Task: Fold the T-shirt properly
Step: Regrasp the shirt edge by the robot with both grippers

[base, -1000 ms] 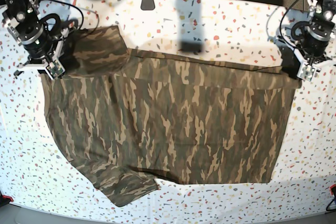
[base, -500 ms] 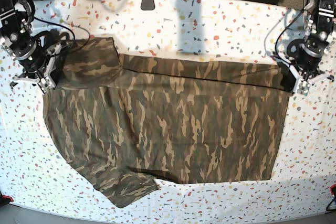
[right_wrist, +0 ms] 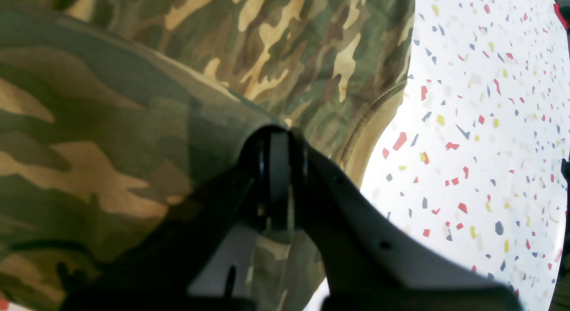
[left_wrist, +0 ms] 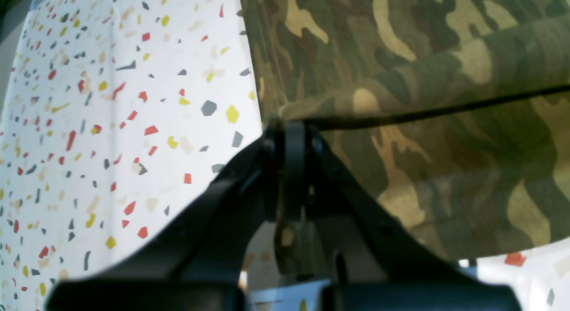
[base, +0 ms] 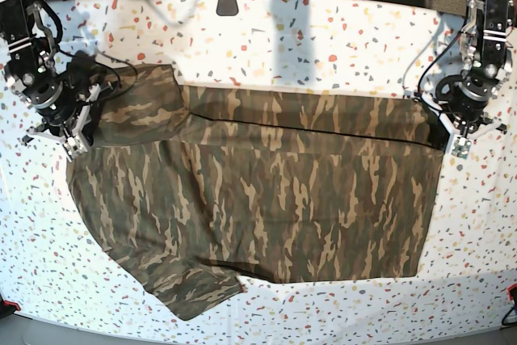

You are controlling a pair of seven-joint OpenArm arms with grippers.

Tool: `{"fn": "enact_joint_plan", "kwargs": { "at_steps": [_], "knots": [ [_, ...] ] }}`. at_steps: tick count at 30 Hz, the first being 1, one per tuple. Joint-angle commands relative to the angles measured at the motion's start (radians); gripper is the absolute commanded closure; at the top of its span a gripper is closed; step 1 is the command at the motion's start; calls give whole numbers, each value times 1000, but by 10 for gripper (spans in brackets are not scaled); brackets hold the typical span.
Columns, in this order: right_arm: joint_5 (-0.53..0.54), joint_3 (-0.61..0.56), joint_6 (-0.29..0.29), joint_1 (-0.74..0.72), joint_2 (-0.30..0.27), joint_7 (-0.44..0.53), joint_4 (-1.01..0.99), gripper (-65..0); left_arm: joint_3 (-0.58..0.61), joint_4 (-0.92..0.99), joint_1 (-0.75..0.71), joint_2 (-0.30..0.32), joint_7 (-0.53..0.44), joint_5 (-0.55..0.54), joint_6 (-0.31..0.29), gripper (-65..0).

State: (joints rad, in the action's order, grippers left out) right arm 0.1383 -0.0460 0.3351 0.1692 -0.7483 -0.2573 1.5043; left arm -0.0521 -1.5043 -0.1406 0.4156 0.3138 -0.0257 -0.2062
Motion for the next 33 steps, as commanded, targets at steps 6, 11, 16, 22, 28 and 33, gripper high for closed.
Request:
{"fn": "enact_joint_plan", "kwargs": {
  "at_steps": [6, 11, 16, 22, 28, 33],
  "knots": [
    [-29, -42, -13, -25, -25, 11, -7, 0, -10, -11, 8, 17, 35, -1, 15, 0],
    [-30, -41, -13, -25, -30, 10, -7, 0, -10, -11, 8, 17, 64, -1, 14, 0],
    [-30, -41, -13, -25, -30, 8, -7, 0, -10, -11, 8, 17, 143, -1, 14, 0],
    [-30, -41, -13, -22, -30, -7, -7, 0, -10, -11, -22, 50, 134, -2, 15, 0],
    [-29, -41, -12, -22, -30, -17, -7, 0, -13, -11, -25, 53, 124, -2, 15, 0],
    [-29, -41, -13, -22, -30, -68, -7, -179, -13, -11, -25, 53, 175, -2, 19, -208]
  ]
}}
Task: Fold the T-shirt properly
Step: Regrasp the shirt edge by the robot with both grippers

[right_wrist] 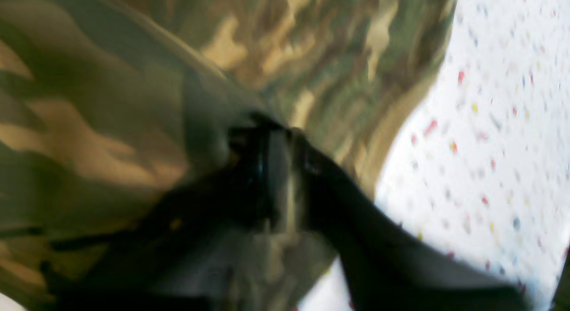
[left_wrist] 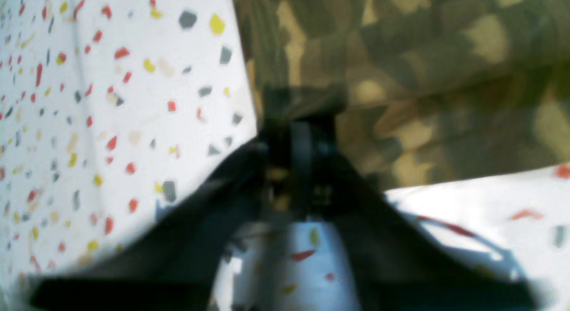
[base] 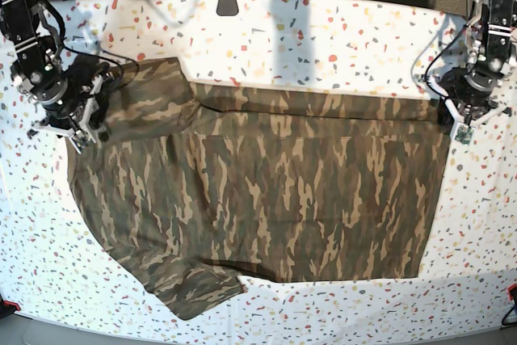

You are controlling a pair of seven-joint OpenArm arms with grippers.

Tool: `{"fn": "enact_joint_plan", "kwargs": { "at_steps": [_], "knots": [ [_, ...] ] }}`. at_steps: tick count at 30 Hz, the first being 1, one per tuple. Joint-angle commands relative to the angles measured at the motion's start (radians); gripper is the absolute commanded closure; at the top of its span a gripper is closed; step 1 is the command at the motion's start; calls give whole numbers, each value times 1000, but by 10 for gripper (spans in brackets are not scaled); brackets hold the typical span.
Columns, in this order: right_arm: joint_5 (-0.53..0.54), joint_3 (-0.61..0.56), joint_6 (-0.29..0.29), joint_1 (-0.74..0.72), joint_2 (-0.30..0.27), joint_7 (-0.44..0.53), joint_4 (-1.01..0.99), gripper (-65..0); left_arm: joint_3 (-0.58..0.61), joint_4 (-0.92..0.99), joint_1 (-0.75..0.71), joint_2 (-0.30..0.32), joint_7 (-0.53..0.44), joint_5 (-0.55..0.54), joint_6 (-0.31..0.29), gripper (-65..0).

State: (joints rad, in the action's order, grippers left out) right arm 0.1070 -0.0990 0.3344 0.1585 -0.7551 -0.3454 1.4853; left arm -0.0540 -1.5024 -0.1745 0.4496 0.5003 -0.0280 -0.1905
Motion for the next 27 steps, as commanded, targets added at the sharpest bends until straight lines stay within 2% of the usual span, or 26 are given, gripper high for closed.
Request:
{"fn": "enact_joint_plan", "kwargs": {
  "at_steps": [1, 3, 6, 9, 13, 23, 27],
  "knots": [
    [2, 12, -12, -12, -23, 21, 12, -236, -11, -13, 9, 19, -2, 0, 3, -272],
    [2, 12, -12, -12, -24, 20, 12, -274, -11, -13, 9, 19, 11, 0, 36, -326],
    [2, 15, -14, -12, -32, 20, 15, -274, -11, -16, 9, 25, 29, 1, 90, -327],
    [2, 15, -21, -11, -51, 17, 39, -274, -11, -18, 9, 43, 50, 1, 104, -326],
    [5, 17, -21, -11, -74, 3, 101, -274, -11, -39, 8, 55, 67, 1, 156, -326],
    [10, 35, -35, -11, -73, -13, 142, -274, -11, -68, 9, 55, 71, 0, 162, -326],
    [119, 35, -50, -6, -64, -14, 142, -273, -11, -100, 9, 54, 49, -95, 160, -321]
  ]
}}
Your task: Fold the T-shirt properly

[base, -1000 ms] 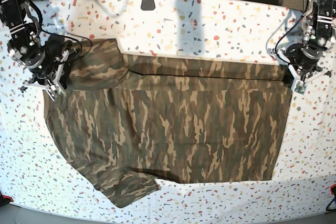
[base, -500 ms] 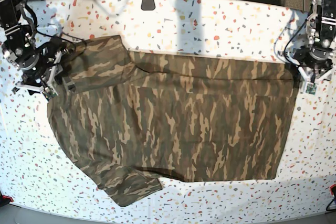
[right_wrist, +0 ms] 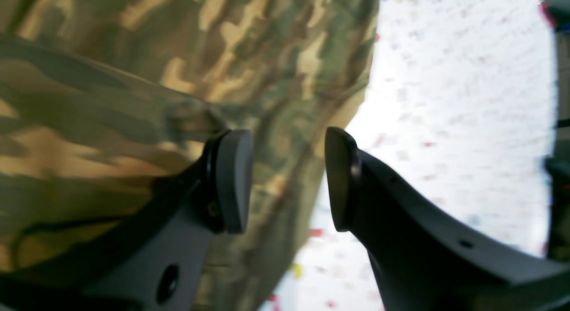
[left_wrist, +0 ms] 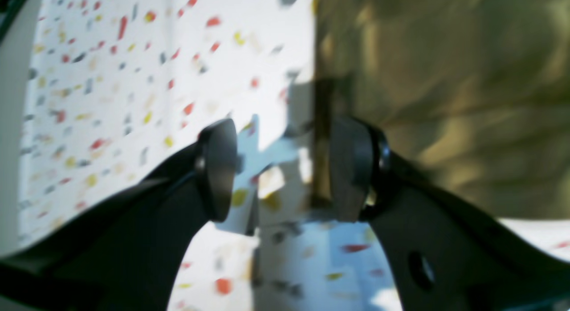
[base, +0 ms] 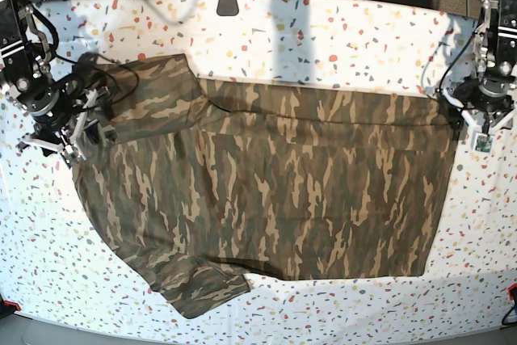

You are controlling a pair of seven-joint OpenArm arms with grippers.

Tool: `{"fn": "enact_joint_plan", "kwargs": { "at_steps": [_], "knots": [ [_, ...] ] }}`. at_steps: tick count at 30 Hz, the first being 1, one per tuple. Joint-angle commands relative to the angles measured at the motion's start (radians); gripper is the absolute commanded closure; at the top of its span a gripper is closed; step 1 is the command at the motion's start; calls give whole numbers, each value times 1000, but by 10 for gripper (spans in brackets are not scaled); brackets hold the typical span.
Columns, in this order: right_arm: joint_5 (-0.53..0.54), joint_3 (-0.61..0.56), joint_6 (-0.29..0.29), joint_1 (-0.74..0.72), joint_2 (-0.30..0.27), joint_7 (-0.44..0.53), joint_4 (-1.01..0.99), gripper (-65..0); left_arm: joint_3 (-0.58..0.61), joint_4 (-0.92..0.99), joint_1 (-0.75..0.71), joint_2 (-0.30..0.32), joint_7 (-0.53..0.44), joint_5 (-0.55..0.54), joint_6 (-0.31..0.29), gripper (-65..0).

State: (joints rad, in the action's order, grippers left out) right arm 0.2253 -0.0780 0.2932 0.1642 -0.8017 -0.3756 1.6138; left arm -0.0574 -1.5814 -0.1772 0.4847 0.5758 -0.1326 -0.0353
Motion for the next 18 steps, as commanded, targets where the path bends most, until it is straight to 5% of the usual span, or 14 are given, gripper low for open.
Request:
{"fn": "enact_joint_plan", "kwargs": {
  "at_steps": [1, 7, 12, 18],
  "knots": [
    [8, 14, -8, -5, -10, 15, 14, -274, -8, -30, 11, 14, -26, -12, -4, -319],
    [6, 14, -6, 54, 23, 17, 14, -273, -8, -48, 4, 10, -9, -15, -90, -319],
    [-84, 14, -6, 116, 19, 10, 53, -273, -8, -159, -87, 64, -21, 143, -97, -319],
    [-151, 14, -8, 200, 15, 3, 139, -273, -7, -235, -246, 89, -220, 377, -179, -319]
  ]
}}
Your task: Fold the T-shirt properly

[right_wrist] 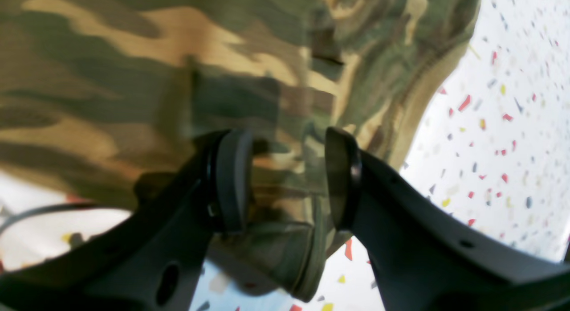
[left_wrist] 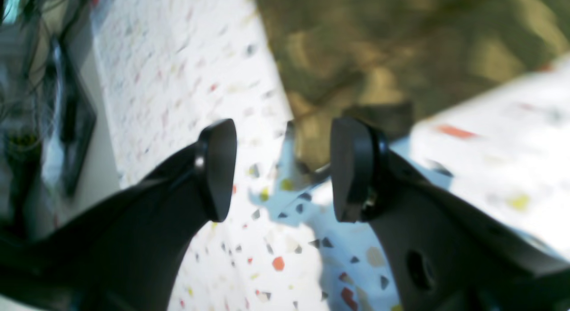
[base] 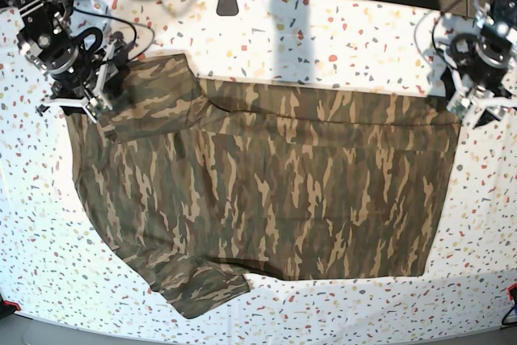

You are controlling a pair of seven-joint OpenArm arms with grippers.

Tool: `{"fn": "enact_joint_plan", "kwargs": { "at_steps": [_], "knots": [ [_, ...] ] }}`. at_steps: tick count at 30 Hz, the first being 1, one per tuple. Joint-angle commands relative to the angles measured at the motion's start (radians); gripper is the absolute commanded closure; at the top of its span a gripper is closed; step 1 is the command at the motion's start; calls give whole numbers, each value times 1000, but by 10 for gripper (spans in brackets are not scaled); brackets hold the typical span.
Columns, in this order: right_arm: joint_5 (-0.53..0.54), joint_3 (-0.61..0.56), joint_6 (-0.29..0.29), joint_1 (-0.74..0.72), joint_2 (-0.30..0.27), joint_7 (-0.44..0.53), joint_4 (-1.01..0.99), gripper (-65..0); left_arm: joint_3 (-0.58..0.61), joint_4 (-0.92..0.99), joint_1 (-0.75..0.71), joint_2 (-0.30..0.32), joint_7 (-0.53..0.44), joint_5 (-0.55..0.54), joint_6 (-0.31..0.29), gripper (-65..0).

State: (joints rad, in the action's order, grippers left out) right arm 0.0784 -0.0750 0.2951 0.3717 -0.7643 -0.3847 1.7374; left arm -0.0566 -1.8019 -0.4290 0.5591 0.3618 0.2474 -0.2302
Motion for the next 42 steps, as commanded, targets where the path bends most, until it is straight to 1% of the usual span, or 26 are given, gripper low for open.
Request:
{"fn": "enact_joint_plan", "kwargs": {
  "at_steps": [1, 3, 4, 6, 7, 8, 10, 13, 16, 20, 23, 26, 32, 38, 42],
  "knots": [
    [-4, 11, -11, -1, -22, 9, 29, -273, -8, -8, -12, 14, -47, 41, 14, -319],
    [-4, 11, -20, 14, -22, 2, 55, -273, -8, 8, -29, 15, -99, 123, 11, -319],
    [-4, 11, -23, 19, -22, -1, 66, -273, -8, 20, -28, 15, -103, 151, 3, -319],
    [-5, 11, -28, 29, -22, -2, 83, -273, -7, 43, -19, 15, -106, 171, -36, -319],
    [-5, 11, -31, 31, -19, -2, 90, -273, -7, 55, -16, 15, -112, 170, -55, -319],
    [-5, 11, -32, 31, -13, -6, 94, -273, -7, 67, -17, 14, -132, 171, -59, -319],
    [-5, 11, -34, 34, 4, -19, 103, -273, -7, 85, -17, 14, -161, 171, -60, -319],
    [-42, 11, -34, 56, 26, -22, 115, -273, -7, 100, -13, 7, -174, 171, -60, -319],
    [-54, 11, -34, 93, 28, -24, 138, -273, -7, 102, -5, 3, -200, 171, -60, -319],
    [-80, 11, -37, 143, 28, -24, 180, -273, -6, 105, 34, 4, -199, 170, -64, -319],
    [-119, 11, -86, 177, 28, -29, 218, -273, -6, 119, 62, 4, -199, 163, -101, -319],
    [-159, 16, -119, 211, 28, -43, 256, -273, -6, 158, 79, 4, -199, 164, -106, -319],
    [-157, 46, -121, 227, 28, -37, 272, -273, -6, 235, 86, 4, -211, 171, -108, -319],
    [-154, 49, -121, 227, 28, -34, 272, -273, -6, 307, 128, 3, -211, 172, -108, -319],
    [-154, 49, -121, 227, 28, -34, 272, -273, -3, 332, 135, 3, -210, 172, -147, -319]
  ]
}}
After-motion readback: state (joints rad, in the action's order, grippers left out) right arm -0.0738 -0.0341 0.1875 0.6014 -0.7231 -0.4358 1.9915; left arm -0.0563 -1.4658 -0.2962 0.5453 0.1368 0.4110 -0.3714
